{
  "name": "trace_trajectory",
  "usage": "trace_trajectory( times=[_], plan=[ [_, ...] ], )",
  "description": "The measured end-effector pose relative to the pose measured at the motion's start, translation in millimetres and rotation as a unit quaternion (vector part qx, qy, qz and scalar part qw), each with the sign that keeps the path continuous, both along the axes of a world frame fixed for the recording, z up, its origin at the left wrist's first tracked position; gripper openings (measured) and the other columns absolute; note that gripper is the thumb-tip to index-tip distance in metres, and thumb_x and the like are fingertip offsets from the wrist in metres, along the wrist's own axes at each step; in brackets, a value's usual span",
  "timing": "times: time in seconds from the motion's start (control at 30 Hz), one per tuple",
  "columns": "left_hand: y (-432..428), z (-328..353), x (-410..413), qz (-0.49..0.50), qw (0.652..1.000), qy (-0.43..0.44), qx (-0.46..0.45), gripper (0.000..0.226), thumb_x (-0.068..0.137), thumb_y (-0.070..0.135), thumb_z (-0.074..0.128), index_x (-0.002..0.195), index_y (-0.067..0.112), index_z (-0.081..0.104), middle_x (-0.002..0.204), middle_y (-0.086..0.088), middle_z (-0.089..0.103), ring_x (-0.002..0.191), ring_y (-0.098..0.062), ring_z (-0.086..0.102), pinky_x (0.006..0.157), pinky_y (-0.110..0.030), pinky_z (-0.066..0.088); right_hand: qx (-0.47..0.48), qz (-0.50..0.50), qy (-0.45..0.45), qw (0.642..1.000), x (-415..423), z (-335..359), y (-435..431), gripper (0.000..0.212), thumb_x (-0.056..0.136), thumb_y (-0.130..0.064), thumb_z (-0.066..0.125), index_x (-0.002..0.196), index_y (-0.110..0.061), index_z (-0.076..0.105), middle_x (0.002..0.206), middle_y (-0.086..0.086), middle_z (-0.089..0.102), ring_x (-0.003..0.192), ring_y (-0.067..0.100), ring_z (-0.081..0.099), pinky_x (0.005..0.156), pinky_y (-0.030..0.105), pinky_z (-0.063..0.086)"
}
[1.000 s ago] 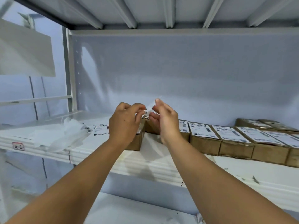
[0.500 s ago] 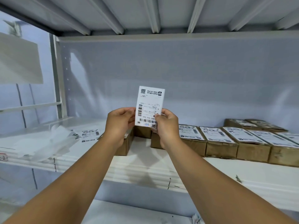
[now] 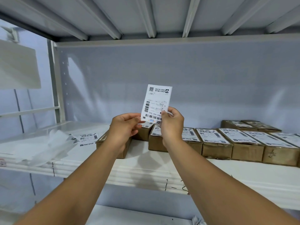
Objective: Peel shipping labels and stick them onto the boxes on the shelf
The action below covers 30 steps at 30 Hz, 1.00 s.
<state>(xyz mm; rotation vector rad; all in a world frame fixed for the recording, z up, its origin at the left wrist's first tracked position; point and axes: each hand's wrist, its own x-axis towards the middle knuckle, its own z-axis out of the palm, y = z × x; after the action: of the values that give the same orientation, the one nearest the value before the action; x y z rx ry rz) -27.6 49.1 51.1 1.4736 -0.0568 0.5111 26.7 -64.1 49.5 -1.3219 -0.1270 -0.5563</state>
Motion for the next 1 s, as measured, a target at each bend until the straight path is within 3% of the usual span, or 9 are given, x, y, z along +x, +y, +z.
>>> trace_trajectory(
  times=[0.13,0.23,0.43,0.53,0.77,0.9,1.0],
  plan=[
    [1.3,-0.6,-2.6,0.007,1.000,-0.004,0.002,0.019,0.093,0.009,0.054,0.087,0.020,0.068,0.072,0.007,0.068,0.061,-0.005,0.055,0.054,-0.011,0.046,-0.005,0.010,0.007,1.000,-0.2,-1.7,2.0,0.022,0.094,-0.012,0.050,0.080,-0.029,0.056,0.098,0.003,0.071,0.086,0.020,0.069,0.079,0.044,0.057],
    [2.4,-1.6,-5.5,0.010,1.000,0.000,0.001,0.019,0.093,0.009,0.054,0.088,0.021,0.067,0.077,0.005,0.069,0.063,-0.005,0.055,0.058,-0.014,0.046,-0.008,0.007,0.010,1.000,-0.9,-2.0,2.2,0.017,0.095,-0.013,0.049,0.088,-0.027,0.058,0.098,0.002,0.070,0.084,0.019,0.069,0.077,0.042,0.058],
    [4.9,-2.7,-8.0,-0.001,1.000,0.004,-0.010,0.017,0.090,0.008,0.056,0.088,0.021,0.067,0.077,0.006,0.071,0.066,-0.008,0.056,0.062,-0.018,0.046,-0.042,-0.020,0.000,0.999,-3.2,-0.6,1.3,0.013,0.095,-0.015,0.050,0.102,-0.021,0.060,0.098,-0.002,0.070,0.083,0.015,0.068,0.062,0.024,0.053],
    [5.6,-3.9,-6.9,-0.001,1.000,0.008,-0.017,0.016,0.088,0.007,0.058,0.088,0.021,0.067,0.078,0.005,0.070,0.065,-0.009,0.055,0.064,-0.021,0.046,-0.055,-0.030,-0.001,0.998,-4.7,-0.4,2.3,0.014,0.095,-0.016,0.050,0.103,-0.021,0.060,0.097,-0.003,0.070,0.081,0.015,0.067,0.059,0.023,0.049],
    [6.8,-5.0,-6.4,-0.002,1.000,0.011,-0.016,0.015,0.088,0.006,0.058,0.090,0.018,0.067,0.079,0.003,0.070,0.061,-0.010,0.053,0.062,-0.021,0.045,-0.067,-0.036,0.003,0.997,-5.6,-0.9,4.2,0.014,0.094,-0.016,0.051,0.102,-0.020,0.061,0.098,-0.002,0.071,0.082,0.017,0.067,0.069,0.030,0.053],
    [7.3,-4.3,-7.7,-0.012,0.999,0.015,-0.026,0.013,0.089,0.007,0.057,0.092,0.017,0.065,0.079,0.003,0.070,0.060,-0.010,0.052,0.059,-0.020,0.044,-0.068,-0.035,0.003,0.997,-5.0,-0.1,4.2,0.015,0.095,-0.016,0.050,0.103,-0.020,0.061,0.097,-0.004,0.070,0.076,0.013,0.066,0.057,0.025,0.051],
    [7.3,-4.7,-8.0,-0.012,0.999,0.016,-0.031,0.013,0.091,0.009,0.056,0.089,0.018,0.064,0.079,0.004,0.069,0.060,-0.010,0.052,0.059,-0.020,0.045,-0.068,-0.035,0.004,0.997,-4.2,-0.6,5.6,0.015,0.094,-0.016,0.051,0.103,-0.020,0.062,0.098,-0.002,0.072,0.080,0.016,0.067,0.070,0.034,0.055]
  ],
)
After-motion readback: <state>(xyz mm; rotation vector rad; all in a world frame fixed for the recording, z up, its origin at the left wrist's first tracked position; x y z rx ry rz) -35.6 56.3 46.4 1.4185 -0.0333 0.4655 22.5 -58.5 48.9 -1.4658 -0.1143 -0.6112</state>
